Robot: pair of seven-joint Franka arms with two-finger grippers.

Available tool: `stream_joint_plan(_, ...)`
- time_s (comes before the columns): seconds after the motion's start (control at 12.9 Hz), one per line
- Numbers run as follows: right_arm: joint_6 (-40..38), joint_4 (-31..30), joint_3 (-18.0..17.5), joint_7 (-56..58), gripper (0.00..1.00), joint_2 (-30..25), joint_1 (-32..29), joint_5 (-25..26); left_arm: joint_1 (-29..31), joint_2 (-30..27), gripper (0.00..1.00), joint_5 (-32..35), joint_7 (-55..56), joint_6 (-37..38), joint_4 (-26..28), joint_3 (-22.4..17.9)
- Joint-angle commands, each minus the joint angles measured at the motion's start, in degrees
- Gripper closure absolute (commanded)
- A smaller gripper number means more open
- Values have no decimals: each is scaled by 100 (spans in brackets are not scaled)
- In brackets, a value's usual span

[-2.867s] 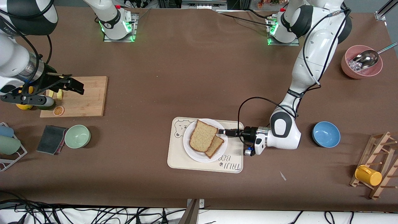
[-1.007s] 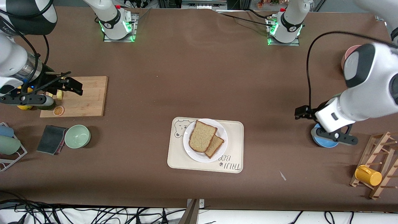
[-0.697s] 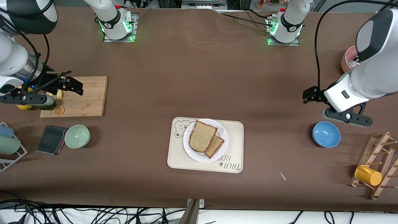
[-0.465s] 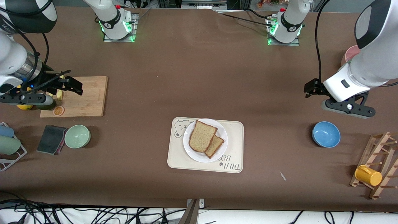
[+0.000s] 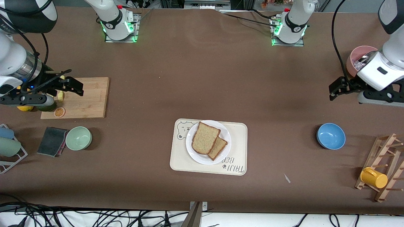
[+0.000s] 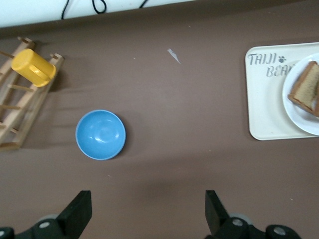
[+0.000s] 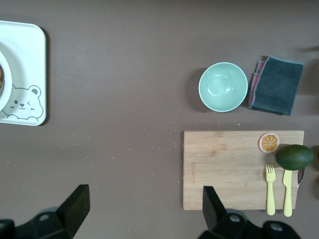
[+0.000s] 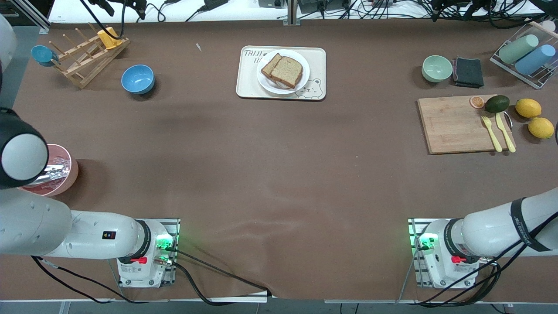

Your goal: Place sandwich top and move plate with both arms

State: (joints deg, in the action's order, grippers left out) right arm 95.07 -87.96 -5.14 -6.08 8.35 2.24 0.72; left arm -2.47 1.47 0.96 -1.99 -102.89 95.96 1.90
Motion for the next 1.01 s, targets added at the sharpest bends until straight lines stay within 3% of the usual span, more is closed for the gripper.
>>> stream_joint_plan(0.0,-68,33,4,99,0,-62,-13,16,-17,-349,0,-140,-39,-30,371,-49)
stream_joint_plan(0.93,-68,33,4,99,0,-62,-13,16,167,-226,0,-166,-21,349,160,-14)
